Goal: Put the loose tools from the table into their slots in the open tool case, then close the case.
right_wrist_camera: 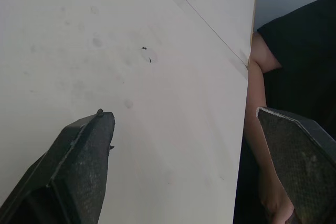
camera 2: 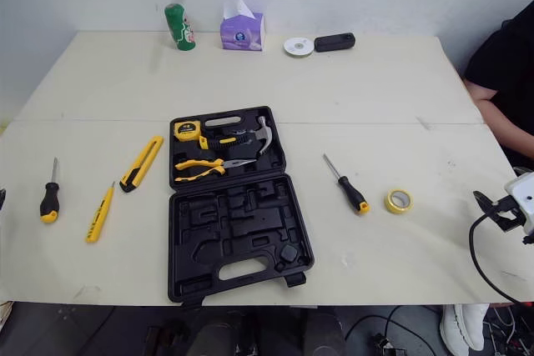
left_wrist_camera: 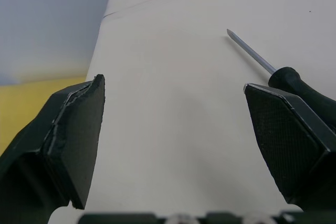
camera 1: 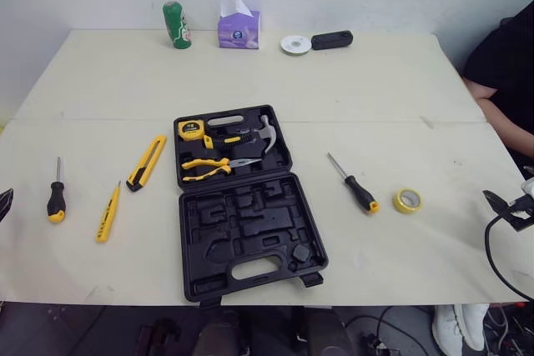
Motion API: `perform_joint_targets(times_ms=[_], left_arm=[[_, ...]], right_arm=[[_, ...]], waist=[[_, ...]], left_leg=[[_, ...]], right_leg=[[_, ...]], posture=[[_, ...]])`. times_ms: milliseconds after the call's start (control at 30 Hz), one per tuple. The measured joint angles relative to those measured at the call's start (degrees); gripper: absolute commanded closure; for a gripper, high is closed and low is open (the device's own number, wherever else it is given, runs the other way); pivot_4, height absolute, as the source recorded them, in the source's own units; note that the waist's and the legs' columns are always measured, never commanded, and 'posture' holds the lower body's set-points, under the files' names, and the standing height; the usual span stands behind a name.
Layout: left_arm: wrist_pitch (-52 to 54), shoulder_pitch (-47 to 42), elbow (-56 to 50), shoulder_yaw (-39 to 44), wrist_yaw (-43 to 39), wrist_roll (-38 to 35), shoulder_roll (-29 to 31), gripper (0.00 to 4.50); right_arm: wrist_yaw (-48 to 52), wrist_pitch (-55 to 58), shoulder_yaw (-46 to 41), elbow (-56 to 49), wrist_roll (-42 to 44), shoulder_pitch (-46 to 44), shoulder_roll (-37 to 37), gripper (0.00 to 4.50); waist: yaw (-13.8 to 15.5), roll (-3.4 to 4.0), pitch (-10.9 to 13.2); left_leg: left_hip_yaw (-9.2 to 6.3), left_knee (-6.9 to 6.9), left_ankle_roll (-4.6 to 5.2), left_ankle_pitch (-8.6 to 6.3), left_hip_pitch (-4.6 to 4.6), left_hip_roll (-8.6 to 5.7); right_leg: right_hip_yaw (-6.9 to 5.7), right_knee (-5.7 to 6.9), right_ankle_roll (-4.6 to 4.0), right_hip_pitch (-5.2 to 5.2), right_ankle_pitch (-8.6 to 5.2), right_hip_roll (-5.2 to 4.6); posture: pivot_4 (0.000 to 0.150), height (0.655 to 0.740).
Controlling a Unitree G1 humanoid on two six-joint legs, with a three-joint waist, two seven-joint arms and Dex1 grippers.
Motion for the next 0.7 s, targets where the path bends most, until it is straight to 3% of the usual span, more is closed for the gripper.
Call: perform_joint_targets(times_ms=[233,700], left_arm=[[0.7,0.2,2.2,0.5,-1.1,-0.7,-0.9,0.03],[-0.7,-1.0,8.8,2.8,2.2,-0.8,2.5,0.03]], right_arm=[[-0.8,0.0,0.2,0.5,-0.5,-3.7,0.4,0.00],[-0.7,0.1,0.4,-2.3,-0.4,-2.5,2.6,0.00]], waist=[[-0.2,0.01,0.0],[0.1,0.00,0.0]], left_leg=[[0.03,0.02,-0.01,0.00,0.02,0.07],[0.00,0.09,0.01,-0.03,0.00,0.08]], right_leg=[[-0.04,0.01,0.00,-0.01,0.00,0.05],[-0.10,0.01,0.00,0.04,0.00,0.02]], posture=[[0.150,0.7400],[0.150,0.7400]])
